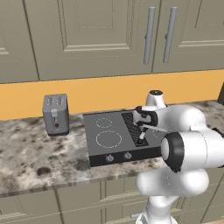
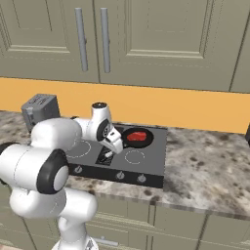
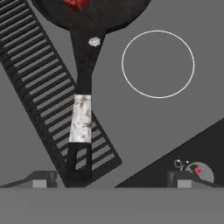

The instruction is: Pick up the pan with the steak in it and place it on the dining table. Then place the steak on the plate.

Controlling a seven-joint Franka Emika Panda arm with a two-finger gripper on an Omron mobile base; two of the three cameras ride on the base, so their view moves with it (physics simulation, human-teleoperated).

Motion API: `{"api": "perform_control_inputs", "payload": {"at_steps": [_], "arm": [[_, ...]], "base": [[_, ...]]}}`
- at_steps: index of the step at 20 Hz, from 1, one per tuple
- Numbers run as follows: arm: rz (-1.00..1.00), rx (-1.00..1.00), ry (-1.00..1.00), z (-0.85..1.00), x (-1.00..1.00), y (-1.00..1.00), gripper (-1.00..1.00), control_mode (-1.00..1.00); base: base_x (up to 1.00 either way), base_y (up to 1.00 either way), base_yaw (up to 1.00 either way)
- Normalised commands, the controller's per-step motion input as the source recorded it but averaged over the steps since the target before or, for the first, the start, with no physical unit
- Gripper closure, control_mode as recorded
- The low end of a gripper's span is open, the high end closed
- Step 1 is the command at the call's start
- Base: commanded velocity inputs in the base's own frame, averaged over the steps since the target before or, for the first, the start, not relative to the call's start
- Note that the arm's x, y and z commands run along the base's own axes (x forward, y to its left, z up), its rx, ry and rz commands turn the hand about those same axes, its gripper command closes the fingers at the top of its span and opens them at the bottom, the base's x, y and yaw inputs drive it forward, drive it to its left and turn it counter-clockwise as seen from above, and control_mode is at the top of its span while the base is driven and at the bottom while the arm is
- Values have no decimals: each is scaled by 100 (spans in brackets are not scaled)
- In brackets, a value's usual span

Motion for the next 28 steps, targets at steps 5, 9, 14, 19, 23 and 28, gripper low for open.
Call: {"api": "perform_control_inputs", "payload": {"at_steps": [5,9,14,19,23,28], "arm": [[-6,1,3,-45,26,0,-100,-100],[-6,1,2,-46,25,0,-100,-100],[-6,0,2,-44,24,0,-100,-100],[-6,0,0,-35,30,0,-100,-100],[-7,0,1,-27,38,0,-100,-100],[-4,0,6,-28,18,0,100,-100]], "base": [[0,0,0],[0,0,0],[0,0,0],[0,0,0],[0,0,0],[0,0,0]]}}
